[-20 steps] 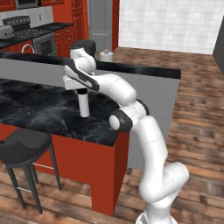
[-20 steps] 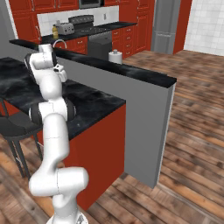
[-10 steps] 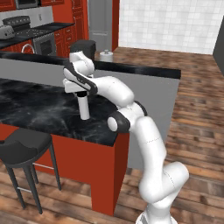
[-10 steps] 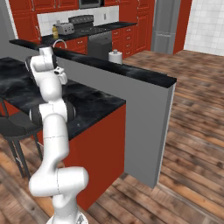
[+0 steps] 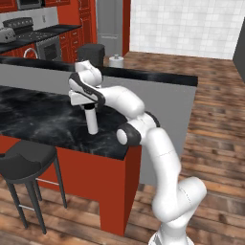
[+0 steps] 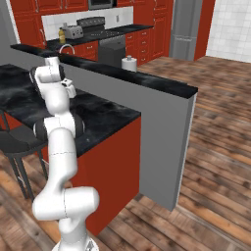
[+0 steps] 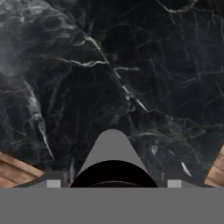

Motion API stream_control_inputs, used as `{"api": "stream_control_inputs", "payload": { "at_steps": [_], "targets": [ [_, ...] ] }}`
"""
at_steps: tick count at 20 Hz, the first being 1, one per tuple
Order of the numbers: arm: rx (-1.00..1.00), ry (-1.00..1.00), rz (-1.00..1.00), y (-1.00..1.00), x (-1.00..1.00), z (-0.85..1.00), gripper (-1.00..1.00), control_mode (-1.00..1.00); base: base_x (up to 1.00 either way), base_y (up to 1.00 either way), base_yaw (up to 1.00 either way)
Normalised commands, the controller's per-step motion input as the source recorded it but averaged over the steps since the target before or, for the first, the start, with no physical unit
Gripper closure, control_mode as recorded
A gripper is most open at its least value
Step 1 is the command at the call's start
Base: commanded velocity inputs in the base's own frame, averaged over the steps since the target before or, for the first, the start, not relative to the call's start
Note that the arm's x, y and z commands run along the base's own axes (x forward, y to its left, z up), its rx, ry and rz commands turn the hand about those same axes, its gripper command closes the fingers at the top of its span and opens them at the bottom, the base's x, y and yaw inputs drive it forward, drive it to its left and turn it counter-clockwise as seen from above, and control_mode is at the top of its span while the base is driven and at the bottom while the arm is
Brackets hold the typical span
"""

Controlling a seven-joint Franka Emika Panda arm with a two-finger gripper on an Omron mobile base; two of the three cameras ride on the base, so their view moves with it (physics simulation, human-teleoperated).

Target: Move the drinks to the dining counter.

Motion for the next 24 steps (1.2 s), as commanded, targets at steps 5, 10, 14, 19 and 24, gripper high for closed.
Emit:
{"api": "stream_control_inputs", "payload": {
  "at_steps": [5,10,14,19,24],
  "targets": [
    [0.00,-0.02,0.00,0.00,0.00,-0.23,1.00,-1.00,0.00,0.00,0.00],
    [0.00,0.00,0.00,0.00,0.00,-0.27,1.00,-1.00,0.00,0.00,0.00],
    [0.00,-0.02,0.00,0.00,0.00,-0.22,1.00,-1.00,0.00,0.00,0.00],
    [0.02,-0.02,0.00,0.00,0.00,-0.15,1.00,-1.00,0.00,0.00,0.00],
    [0.04,0.00,0.00,0.00,0.00,-0.09,1.00,-1.00,0.00,0.00,0.00]
  ]
}}
